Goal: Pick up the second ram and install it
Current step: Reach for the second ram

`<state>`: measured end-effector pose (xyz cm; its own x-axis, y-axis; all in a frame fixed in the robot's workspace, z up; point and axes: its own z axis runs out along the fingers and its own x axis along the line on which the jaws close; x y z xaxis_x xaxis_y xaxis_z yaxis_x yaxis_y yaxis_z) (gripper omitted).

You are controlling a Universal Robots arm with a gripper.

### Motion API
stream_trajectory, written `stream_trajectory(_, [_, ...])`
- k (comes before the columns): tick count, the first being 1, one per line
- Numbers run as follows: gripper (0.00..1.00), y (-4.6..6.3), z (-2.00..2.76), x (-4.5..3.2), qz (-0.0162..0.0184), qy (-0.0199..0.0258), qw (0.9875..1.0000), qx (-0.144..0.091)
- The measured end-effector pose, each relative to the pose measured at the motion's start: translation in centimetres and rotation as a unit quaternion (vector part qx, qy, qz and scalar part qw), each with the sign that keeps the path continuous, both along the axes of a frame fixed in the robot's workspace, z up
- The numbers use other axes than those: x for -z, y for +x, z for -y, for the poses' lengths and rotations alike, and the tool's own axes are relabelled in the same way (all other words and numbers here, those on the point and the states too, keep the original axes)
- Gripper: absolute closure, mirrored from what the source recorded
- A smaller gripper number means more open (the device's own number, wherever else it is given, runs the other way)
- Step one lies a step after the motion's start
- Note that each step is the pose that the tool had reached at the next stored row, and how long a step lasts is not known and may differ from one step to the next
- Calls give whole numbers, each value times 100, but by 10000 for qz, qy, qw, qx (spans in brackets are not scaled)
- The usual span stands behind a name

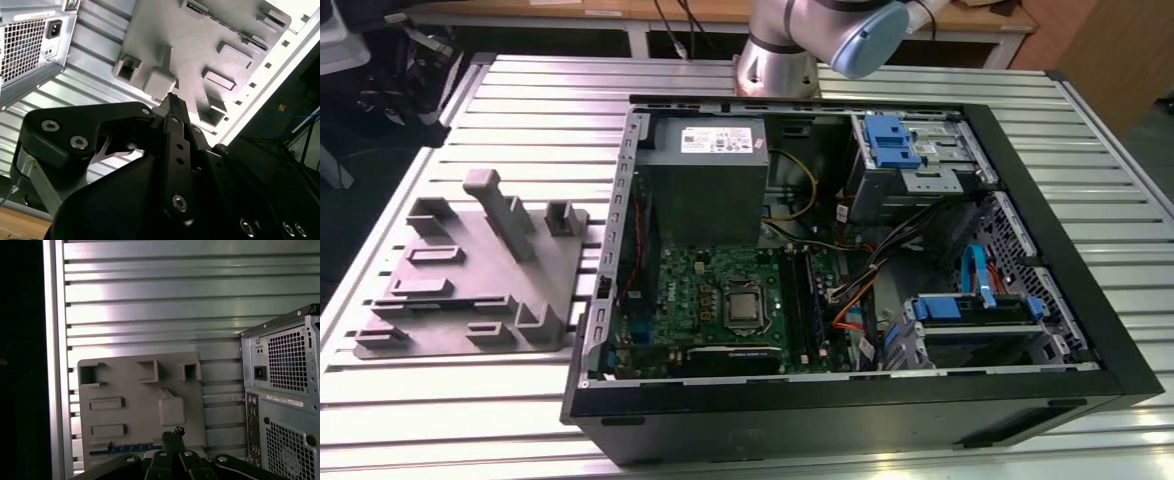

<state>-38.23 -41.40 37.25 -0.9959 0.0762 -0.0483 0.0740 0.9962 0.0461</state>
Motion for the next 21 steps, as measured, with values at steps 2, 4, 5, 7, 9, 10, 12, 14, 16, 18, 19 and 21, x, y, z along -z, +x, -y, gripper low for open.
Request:
stream_trajectory(2, [93,-28,7,12,0,0,10000,0])
stream_trajectory(4, [93,-57,15,25,0,0,10000,0])
stream_trajectory(5, [93,-71,20,32,1,0,10000,0])
stream_trajectory(7, [93,-98,32,43,0,0,10000,-1])
stream_trajectory(9, [93,-125,47,55,0,0,10000,0])
stream_trajectory(10, [93,-139,57,63,0,0,10000,0])
stream_trajectory(12, [93,-159,77,76,-1,0,10000,0])
stream_trajectory(14, [93,-169,90,89,-3,0,10000,0])
stream_trajectory(16, [93,-172,92,94,-3,0,10000,0])
stream_trajectory(18, [93,-172,92,94,-4,0,10000,0])
stream_trajectory(19, [93,-172,92,94,-4,0,10000,0])
stream_trajectory(21, [93,-174,93,97,-3,0,10000,0])
